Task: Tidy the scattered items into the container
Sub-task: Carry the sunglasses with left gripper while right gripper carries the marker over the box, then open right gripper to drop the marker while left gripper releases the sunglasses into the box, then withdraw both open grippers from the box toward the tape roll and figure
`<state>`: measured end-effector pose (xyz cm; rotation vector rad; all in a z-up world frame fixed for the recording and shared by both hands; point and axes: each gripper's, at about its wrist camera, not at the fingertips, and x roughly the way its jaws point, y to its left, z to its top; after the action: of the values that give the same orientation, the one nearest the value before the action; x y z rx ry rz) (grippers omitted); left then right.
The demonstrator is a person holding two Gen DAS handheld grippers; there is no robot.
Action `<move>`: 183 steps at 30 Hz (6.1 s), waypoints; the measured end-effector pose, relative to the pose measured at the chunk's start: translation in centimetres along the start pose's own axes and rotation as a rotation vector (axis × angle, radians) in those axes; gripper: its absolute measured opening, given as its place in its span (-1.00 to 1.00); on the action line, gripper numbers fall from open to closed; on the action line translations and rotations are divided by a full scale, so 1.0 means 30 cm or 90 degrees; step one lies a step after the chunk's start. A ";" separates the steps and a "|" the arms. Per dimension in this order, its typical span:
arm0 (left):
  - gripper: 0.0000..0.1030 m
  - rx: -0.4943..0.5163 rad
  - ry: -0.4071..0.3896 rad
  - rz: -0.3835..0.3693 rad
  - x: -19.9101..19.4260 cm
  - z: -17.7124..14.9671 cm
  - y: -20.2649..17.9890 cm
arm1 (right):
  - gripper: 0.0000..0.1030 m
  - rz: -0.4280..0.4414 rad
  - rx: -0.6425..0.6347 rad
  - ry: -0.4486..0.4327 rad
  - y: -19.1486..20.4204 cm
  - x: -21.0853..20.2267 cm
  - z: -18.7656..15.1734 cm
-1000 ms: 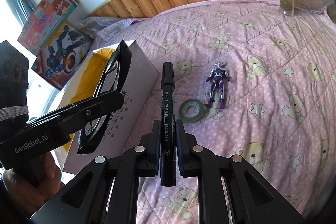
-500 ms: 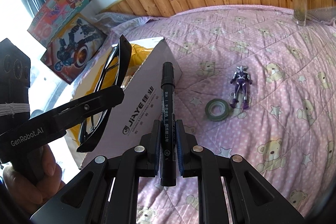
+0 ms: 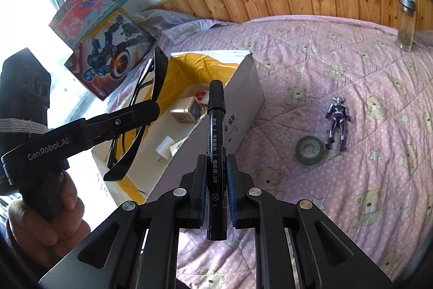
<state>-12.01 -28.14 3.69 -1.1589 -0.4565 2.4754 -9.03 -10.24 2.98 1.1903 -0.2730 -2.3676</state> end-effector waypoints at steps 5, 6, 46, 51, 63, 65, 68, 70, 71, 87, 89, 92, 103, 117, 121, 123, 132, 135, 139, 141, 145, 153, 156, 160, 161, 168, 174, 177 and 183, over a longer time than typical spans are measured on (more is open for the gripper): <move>-0.30 -0.021 -0.009 0.007 -0.029 0.007 0.057 | -0.73 0.007 -0.015 0.003 0.044 0.008 0.008; -0.30 -0.024 -0.011 0.008 -0.036 0.008 0.068 | -0.73 0.008 -0.018 0.004 0.051 0.009 0.010; -0.30 -0.025 0.005 0.084 -0.083 0.130 0.374 | -0.73 0.066 -0.111 0.056 0.323 0.164 0.054; -0.30 0.025 0.043 0.100 -0.044 0.148 0.382 | -0.73 0.072 -0.121 0.068 0.349 0.194 0.056; -0.30 0.092 0.122 0.133 0.047 0.118 0.408 | -0.72 0.079 -0.143 0.109 0.388 0.283 0.051; -0.30 0.102 0.132 0.141 0.061 0.112 0.413 | -0.72 0.077 -0.144 0.117 0.388 0.298 0.050; -0.30 0.111 0.144 0.153 0.077 0.106 0.422 | -0.73 0.071 -0.145 0.130 0.386 0.321 0.047; -0.30 0.111 0.150 0.157 0.086 0.102 0.428 | -0.72 0.068 -0.148 0.138 0.387 0.333 0.044; -0.30 0.113 0.154 0.160 0.091 0.100 0.430 | -0.72 0.066 -0.149 0.143 0.387 0.339 0.042; -0.30 0.180 0.183 0.201 0.129 0.057 0.435 | -0.72 0.049 -0.155 0.186 0.393 0.402 0.030; -0.30 0.189 0.184 0.208 0.129 0.051 0.434 | -0.72 0.049 -0.156 0.189 0.394 0.402 0.027; -0.30 0.198 0.187 0.213 0.132 0.045 0.428 | -0.72 0.050 -0.159 0.191 0.400 0.402 0.025; -0.25 0.183 0.187 0.224 0.131 0.042 0.434 | -0.70 0.048 -0.151 0.192 0.389 0.393 0.022; -0.10 0.167 0.186 0.234 0.119 0.046 0.441 | -0.66 0.058 -0.140 0.191 0.383 0.379 0.018; -0.10 0.164 0.185 0.233 0.118 0.039 0.440 | -0.66 0.061 -0.136 0.190 0.382 0.374 0.013; -0.10 0.162 0.185 0.233 0.119 0.039 0.440 | -0.66 0.063 -0.134 0.190 0.382 0.372 0.012; -0.08 0.153 0.187 0.238 0.109 0.042 0.431 | -0.66 0.072 -0.130 0.187 0.385 0.361 0.006; -0.08 0.151 0.188 0.239 0.106 0.040 0.425 | -0.65 0.075 -0.128 0.185 0.385 0.356 0.002; -0.08 0.153 0.185 0.240 0.094 0.039 0.410 | -0.65 0.079 -0.128 0.180 0.388 0.344 0.001; -0.08 0.155 0.183 0.240 0.087 0.042 0.400 | -0.65 0.080 -0.128 0.177 0.389 0.338 0.001; -0.07 0.158 0.179 0.240 0.072 0.045 0.381 | -0.65 0.084 -0.127 0.170 0.390 0.321 0.000; -0.07 0.157 0.170 0.236 0.037 0.038 0.341 | -0.65 0.100 -0.124 0.150 0.390 0.276 -0.013; -0.07 0.155 0.163 0.229 0.016 0.035 0.321 | -0.65 0.105 -0.117 0.140 0.381 0.254 -0.016; -0.07 0.154 0.161 0.223 0.002 0.026 0.291 | -0.65 0.115 -0.097 0.124 0.353 0.222 -0.021; -0.07 0.154 0.161 0.222 0.000 0.022 0.283 | -0.65 0.119 -0.089 0.120 0.343 0.213 -0.023; -0.07 0.157 0.157 0.198 -0.014 0.003 0.207 | -0.65 0.130 -0.038 0.103 0.261 0.168 -0.046; -0.07 0.169 0.157 0.172 -0.010 -0.012 0.122 | -0.65 0.131 -0.008 0.090 0.195 0.131 -0.068; -0.06 0.175 0.159 0.160 0.000 -0.021 0.081 | -0.65 0.131 0.007 0.083 0.157 0.114 -0.077; -0.06 0.192 0.163 0.132 0.020 -0.038 -0.027 | -0.65 0.126 0.045 0.062 0.065 0.073 -0.092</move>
<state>-11.33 -27.01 2.94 -1.4235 0.1102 2.4061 -7.34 -12.92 0.51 1.2464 -0.4238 -2.1390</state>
